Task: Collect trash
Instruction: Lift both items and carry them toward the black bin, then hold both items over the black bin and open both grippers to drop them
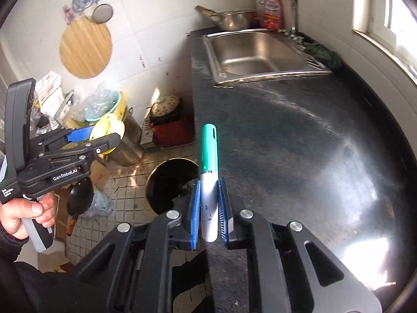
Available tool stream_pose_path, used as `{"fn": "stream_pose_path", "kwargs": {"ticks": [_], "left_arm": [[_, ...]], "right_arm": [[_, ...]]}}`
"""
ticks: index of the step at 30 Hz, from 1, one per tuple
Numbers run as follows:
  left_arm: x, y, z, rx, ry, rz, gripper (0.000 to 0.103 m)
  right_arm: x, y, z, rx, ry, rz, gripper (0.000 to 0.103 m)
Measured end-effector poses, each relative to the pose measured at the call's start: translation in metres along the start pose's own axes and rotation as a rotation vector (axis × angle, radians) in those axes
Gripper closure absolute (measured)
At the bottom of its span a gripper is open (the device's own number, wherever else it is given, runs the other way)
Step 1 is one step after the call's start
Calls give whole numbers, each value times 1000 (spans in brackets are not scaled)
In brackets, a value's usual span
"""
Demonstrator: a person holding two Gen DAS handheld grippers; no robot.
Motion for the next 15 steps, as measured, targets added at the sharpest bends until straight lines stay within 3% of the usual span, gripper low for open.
{"fn": "stream_pose_path", "kwargs": {"ticks": [6, 15], "left_arm": [[20, -17, -54, -78, 67, -36, 49], [101, -48, -61, -102, 14, -109, 49]], "right_arm": [[64, 33, -49, -89, 107, -64, 89], [163, 49, -59, -72, 144, -181, 89]]}}
Point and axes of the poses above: each gripper's, at about its wrist camera, not at the fingertips, and x roughly the way its jaws point, z to its right, y to its top, the point moved 4 cm from there along x, roughly the way its jaws point, and after that the axes turned 9 degrees about y, right-handed, at the moved point
